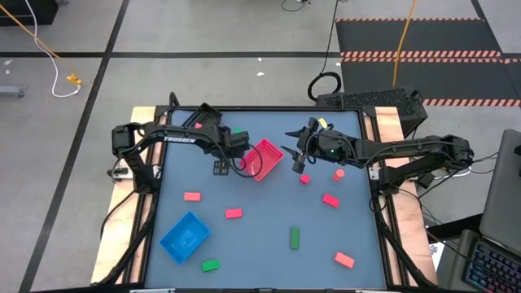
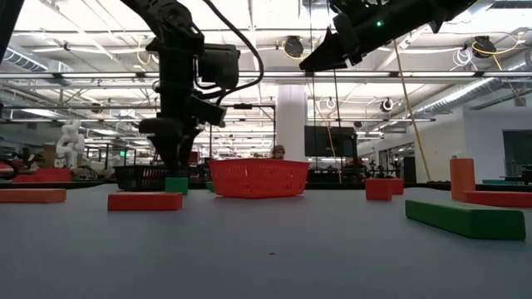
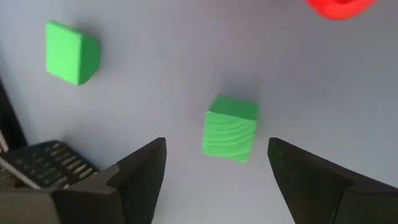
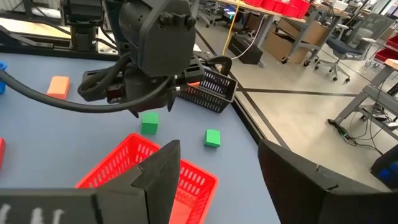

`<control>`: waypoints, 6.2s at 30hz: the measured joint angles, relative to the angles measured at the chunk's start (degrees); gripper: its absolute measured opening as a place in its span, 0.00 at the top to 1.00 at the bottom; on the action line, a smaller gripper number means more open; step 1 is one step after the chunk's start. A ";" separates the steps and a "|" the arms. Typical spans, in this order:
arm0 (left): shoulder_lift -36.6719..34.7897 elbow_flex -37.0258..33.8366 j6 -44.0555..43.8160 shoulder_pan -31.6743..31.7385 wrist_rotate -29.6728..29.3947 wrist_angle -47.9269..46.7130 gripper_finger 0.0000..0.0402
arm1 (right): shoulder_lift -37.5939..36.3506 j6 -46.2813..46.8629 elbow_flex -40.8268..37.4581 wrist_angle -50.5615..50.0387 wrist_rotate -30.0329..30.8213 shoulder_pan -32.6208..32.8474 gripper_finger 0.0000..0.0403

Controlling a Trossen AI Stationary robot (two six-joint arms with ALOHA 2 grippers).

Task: Sort & place blocks by color
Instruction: Put the green block into the orange bin, then put the red block into the blue bin

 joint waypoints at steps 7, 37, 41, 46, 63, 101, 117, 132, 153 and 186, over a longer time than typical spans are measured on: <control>0.00 -0.01 3.63 0.09 4.33 0.00 0.30 | 0.00 0.02 0.00 -0.02 0.00 0.00 0.48; -0.75 -10.39 1.93 3.35 4.18 13.49 0.30 | 0.00 0.07 0.01 0.00 0.00 -0.13 0.48; -1.18 -10.40 1.69 2.68 5.11 14.10 0.30 | -0.01 0.05 0.01 0.02 -0.01 -0.13 0.48; -1.20 -10.40 2.86 1.68 5.24 14.02 0.30 | -0.02 0.05 0.00 0.00 -0.02 -0.13 0.48; -1.48 -10.19 2.32 2.01 5.34 12.86 0.68 | 0.00 0.07 0.02 0.00 -0.02 -0.13 0.48; -1.31 8.79 -14.95 -6.17 -11.83 8.17 0.68 | -0.02 -0.14 0.00 -0.02 0.13 -0.15 0.48; -0.94 9.03 -16.03 -8.11 0.87 15.52 0.66 | -0.02 -0.39 0.01 -1.36 0.17 -0.15 0.48; -0.72 8.96 -17.00 -8.16 -0.06 14.85 0.12 | -0.02 -0.61 0.00 -1.38 0.17 -0.15 0.48; -1.44 8.96 -33.84 -23.91 8.77 -1.73 0.27 | -0.31 -1.07 0.00 -2.16 0.20 -0.15 0.48; -0.59 -2.03 -46.53 -32.22 5.17 9.34 0.39 | -0.31 6.50 0.01 -2.38 0.06 2.84 0.48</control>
